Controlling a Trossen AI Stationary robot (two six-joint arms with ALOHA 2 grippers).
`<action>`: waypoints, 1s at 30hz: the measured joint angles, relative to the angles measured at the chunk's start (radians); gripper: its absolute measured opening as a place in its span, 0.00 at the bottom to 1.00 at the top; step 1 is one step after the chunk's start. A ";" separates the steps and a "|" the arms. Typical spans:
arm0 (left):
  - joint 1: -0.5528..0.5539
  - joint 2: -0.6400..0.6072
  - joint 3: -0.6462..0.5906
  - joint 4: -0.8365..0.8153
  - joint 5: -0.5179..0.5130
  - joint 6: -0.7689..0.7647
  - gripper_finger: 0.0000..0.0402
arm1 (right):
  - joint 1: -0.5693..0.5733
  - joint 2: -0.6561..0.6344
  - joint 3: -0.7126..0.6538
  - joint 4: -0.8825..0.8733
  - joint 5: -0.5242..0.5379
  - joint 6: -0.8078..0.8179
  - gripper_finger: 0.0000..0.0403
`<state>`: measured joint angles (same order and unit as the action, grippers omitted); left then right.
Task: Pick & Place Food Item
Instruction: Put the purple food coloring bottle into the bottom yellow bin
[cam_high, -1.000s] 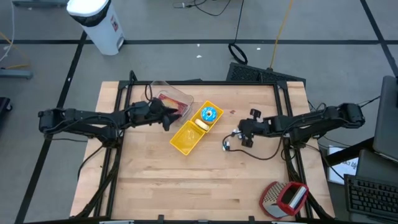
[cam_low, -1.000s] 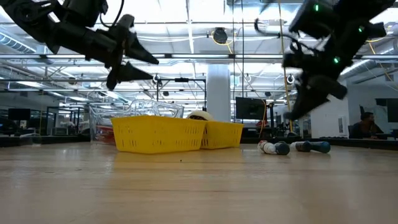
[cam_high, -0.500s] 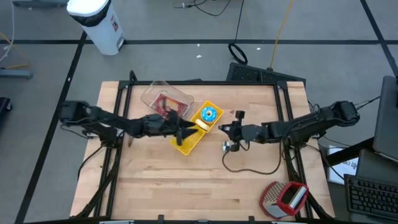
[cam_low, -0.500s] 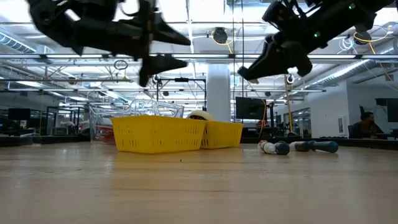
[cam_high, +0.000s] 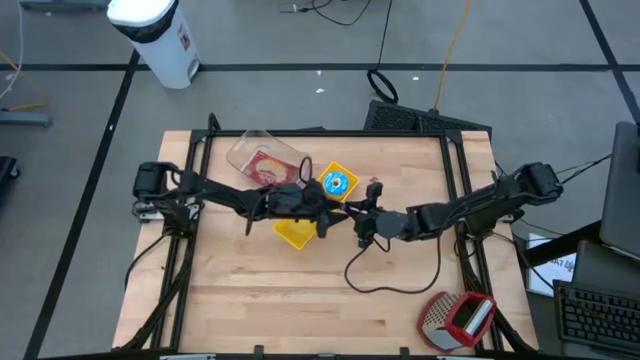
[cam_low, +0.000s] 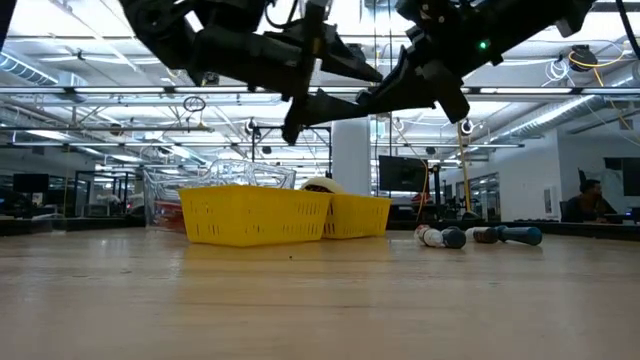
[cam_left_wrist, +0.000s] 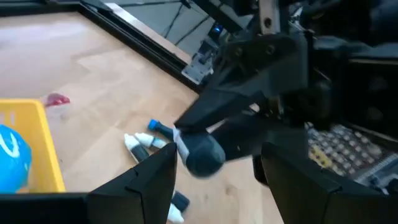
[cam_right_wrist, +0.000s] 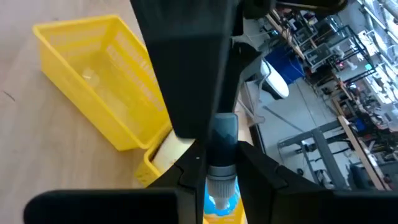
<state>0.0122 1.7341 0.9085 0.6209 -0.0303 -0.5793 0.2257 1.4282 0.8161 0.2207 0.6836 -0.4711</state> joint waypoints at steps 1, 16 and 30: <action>0.001 0.005 0.005 0.000 0.001 0.002 0.58 | 0.000 0.001 0.000 0.000 0.001 -0.004 0.14; 0.018 0.007 0.018 -0.022 -0.013 -0.003 0.51 | -0.003 0.015 0.001 0.065 -0.005 -0.054 0.14; 0.036 -0.012 0.018 -0.057 0.005 0.093 0.16 | 0.005 0.015 0.001 0.070 0.001 0.054 0.28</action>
<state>0.0485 1.7226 0.9260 0.5642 -0.0249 -0.4861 0.2311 1.4432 0.8169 0.2902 0.6843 -0.4174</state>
